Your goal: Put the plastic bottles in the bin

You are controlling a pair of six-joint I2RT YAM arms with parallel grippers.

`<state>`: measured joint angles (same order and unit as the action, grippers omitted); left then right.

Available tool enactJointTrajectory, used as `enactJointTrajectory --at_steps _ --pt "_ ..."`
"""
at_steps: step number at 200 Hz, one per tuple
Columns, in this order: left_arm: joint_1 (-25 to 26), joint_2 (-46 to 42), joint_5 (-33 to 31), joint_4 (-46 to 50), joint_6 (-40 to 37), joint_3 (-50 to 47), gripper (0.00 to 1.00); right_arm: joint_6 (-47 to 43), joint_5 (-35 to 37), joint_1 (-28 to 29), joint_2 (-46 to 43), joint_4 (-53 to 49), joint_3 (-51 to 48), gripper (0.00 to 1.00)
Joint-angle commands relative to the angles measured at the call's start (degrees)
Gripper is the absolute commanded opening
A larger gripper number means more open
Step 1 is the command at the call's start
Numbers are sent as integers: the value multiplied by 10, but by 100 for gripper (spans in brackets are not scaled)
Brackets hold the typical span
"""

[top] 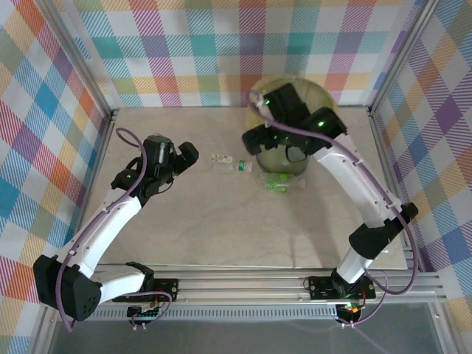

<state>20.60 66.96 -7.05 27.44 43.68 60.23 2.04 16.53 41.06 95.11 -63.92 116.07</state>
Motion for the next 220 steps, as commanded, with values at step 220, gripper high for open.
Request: enactJointTrajectory --at_steps 220 --pt "-78 -71 -17 20 47 -96 100 -233 -3 49 425 79 194 100"
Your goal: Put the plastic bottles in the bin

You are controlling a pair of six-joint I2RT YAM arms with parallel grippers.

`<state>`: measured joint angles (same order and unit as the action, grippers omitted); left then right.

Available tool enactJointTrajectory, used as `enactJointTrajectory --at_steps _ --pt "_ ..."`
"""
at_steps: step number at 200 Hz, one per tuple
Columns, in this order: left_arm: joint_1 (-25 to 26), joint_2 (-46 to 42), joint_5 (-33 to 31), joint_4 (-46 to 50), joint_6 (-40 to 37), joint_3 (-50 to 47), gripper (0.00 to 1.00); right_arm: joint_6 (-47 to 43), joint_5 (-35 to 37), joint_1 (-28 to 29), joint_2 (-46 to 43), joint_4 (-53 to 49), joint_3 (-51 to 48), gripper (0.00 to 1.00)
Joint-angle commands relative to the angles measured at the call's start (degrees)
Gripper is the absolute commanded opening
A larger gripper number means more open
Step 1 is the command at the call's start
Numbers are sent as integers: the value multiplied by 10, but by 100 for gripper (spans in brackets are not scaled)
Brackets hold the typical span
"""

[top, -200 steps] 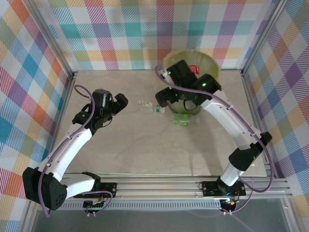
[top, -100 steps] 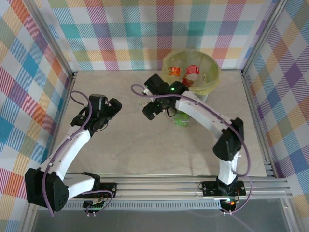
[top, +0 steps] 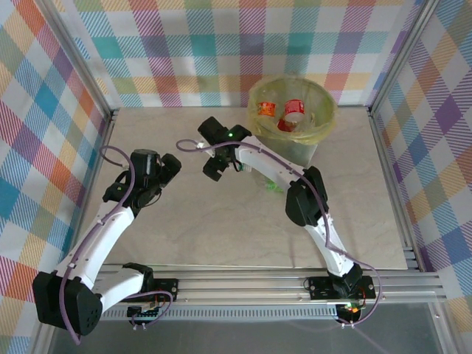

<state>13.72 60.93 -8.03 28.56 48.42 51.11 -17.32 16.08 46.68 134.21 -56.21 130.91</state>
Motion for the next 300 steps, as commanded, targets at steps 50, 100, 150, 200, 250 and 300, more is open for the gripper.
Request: enactJointTrajectory --at_steps 50,100,150,200,250,300 --pt "-9 -9 -6 7 -1 -8 100 -55 -15 -26 81 1 82 100" --pt "-9 -3 0 2 -1 -8 100 -67 -32 -41 124 6 110 100" --pt "-9 1 1 0 -1 -8 100 -72 -42 -47 160 -5 139 100" --pt "-9 12 6 -4 0 -8 100 -59 -71 -46 166 -17 138 99" --pt "-9 16 4 -4 -1 -8 100 -38 -97 -42 158 -33 135 63" --pt "-9 14 0 -1 -3 -6 100 -9 -106 -29 126 -40 124 58"
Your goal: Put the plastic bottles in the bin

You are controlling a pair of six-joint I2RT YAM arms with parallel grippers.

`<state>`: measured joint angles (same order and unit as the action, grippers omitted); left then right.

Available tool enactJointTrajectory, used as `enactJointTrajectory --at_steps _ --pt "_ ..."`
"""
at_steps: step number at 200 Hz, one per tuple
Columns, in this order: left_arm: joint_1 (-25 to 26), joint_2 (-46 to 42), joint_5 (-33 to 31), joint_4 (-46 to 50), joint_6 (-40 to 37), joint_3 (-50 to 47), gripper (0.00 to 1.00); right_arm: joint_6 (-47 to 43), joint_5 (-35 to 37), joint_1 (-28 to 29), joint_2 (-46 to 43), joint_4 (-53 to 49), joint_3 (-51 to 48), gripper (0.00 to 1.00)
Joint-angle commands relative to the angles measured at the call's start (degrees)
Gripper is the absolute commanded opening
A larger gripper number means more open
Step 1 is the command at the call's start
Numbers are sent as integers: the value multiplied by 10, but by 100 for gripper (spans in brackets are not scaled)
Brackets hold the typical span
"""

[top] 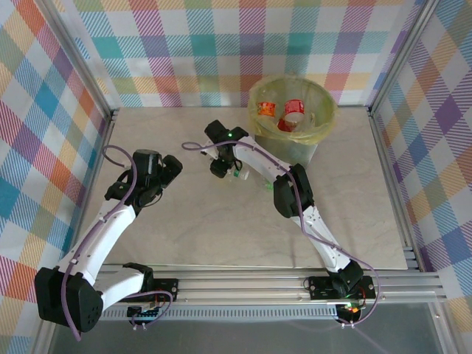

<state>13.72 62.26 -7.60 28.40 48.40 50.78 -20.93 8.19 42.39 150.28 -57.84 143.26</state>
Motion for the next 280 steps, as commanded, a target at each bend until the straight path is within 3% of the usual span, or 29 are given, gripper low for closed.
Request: enactJointTrajectory --at_steps 1,44,106,137,167,216,280 --pt "-9 1 -5 1 -3 -3 100 27 -27 14 -36 -23 0 58" --pt "-9 -3 -17 6 -6 -2 100 97 -46 30 -125 -49 2 50" --pt "-10 -8 -21 9 -12 -3 100 199 -28 24 -306 -59 7 49" --pt "-10 -10 -22 6 -13 -5 100 226 43 -9 -373 -56 16 50" --pt "-9 -10 -13 2 -16 -6 100 258 78 -85 -418 -45 18 50" --pt "-10 -12 -5 -3 -22 -6 100 298 125 -197 -411 -62 29 51" --pt "-10 -11 4 -2 -27 -3 100 305 151 -251 -341 -76 76 51"
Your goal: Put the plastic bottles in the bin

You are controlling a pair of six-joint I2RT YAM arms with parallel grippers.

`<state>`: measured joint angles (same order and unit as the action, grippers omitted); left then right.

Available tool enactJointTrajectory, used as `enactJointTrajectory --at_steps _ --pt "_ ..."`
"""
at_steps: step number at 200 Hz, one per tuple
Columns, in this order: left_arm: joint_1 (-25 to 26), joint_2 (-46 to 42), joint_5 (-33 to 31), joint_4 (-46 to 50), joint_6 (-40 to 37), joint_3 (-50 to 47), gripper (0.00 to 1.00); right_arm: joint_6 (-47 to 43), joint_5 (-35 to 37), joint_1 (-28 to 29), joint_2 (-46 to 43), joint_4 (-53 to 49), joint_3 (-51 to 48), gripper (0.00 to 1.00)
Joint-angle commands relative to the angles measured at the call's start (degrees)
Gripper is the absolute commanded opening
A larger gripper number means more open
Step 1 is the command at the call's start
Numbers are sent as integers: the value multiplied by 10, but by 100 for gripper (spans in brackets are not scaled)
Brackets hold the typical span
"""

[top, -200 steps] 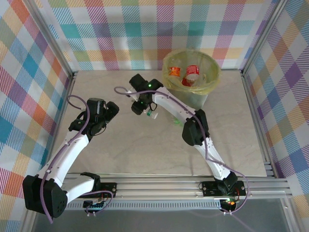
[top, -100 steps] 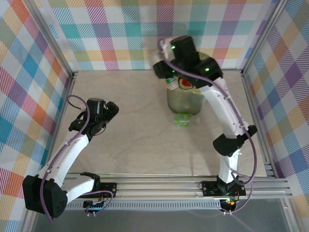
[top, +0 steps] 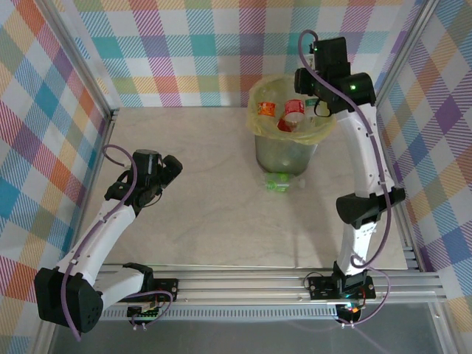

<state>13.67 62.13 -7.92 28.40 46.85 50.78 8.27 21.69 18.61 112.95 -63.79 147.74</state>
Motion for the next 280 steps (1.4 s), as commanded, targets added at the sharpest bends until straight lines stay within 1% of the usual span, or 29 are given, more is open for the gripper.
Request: enactJointTrajectory --at_steps 1,42,79,95,116,132,171,201,221,280 --pt "-9 -10 7 -2 -11 -3 100 13 17 -14 33 -18 32 51" --pt "-9 -5 9 -4 -12 -2 100 5 12 -27 69 -22 39 53" --pt "-9 -1 14 -5 -11 -2 100 2 -14 -38 94 -32 42 60" --pt "-9 -1 14 -6 -12 -2 100 -1 -31 -39 100 -35 41 65" --pt "-9 -1 15 -8 -11 -2 100 -4 -55 -39 103 -39 42 76" --pt "-8 0 17 -8 -11 -2 100 -5 -66 -39 102 -39 42 78" --pt "-9 0 18 -8 -11 -3 100 -3 -101 -39 95 -39 42 78" --pt "-8 1 18 -9 -11 -3 100 4 -122 -40 89 -38 38 71" --pt "-9 0 19 -8 -11 -3 100 7 -124 -39 89 -40 32 70" --pt "-8 -2 16 -5 -11 -2 100 17 -124 -39 77 -54 28 70"
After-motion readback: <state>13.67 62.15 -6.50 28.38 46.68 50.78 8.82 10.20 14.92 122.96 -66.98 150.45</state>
